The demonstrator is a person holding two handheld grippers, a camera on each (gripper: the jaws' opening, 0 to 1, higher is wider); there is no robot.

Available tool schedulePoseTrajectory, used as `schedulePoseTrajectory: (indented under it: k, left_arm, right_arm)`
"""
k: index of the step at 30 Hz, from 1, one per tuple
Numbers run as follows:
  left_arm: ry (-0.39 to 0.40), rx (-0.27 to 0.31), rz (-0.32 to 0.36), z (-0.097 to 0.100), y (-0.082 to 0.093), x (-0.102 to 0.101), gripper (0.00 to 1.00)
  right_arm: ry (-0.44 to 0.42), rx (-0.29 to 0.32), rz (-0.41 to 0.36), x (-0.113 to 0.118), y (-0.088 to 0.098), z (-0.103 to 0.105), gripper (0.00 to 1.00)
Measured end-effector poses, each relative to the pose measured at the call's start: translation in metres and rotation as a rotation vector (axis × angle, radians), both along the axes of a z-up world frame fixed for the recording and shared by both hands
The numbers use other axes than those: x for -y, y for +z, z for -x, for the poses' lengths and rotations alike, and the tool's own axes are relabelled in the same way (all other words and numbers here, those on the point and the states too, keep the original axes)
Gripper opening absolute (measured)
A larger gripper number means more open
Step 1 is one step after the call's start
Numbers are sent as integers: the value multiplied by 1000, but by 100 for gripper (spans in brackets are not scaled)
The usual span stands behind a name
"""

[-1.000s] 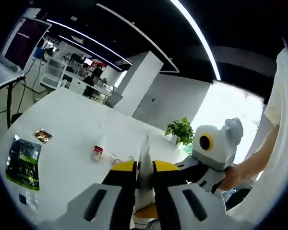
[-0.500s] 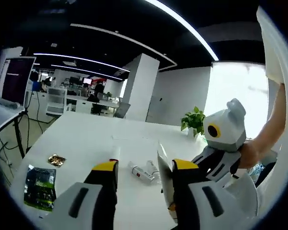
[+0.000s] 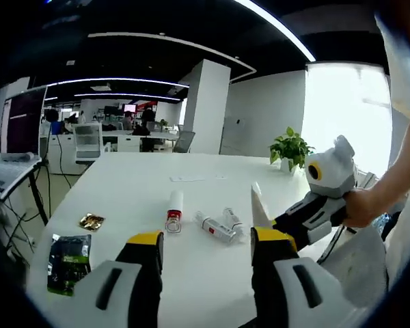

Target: Arrange the skincare products in the storage area until every visible bottle or jar stands upright without overlapping.

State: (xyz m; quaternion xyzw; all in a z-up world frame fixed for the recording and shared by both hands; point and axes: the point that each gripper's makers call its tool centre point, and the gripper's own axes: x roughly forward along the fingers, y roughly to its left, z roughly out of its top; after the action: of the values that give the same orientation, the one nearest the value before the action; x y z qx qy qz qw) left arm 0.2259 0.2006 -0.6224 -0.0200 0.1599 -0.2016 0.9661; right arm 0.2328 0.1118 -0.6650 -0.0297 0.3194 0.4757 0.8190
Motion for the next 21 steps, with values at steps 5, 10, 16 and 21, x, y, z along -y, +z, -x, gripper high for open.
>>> schedulePoseTrajectory:
  k: [5, 10, 16, 21]
  left_arm:
    - [-92, -64, -183, 10, -35, 14, 42]
    - [-92, -126, -266, 13, -54, 7, 39]
    - [-92, -171, -347, 14, -70, -4, 36]
    - [-53, -179, -328, 13, -68, -9, 30]
  right_arm:
    - [-84, 72, -57, 22, 27, -31, 23]
    - [-168, 115, -100, 42, 47, -64, 24]
    - [-208, 178, -85, 54, 64, -106, 24]
    - [-227, 205, -87, 54, 77, -128, 24]
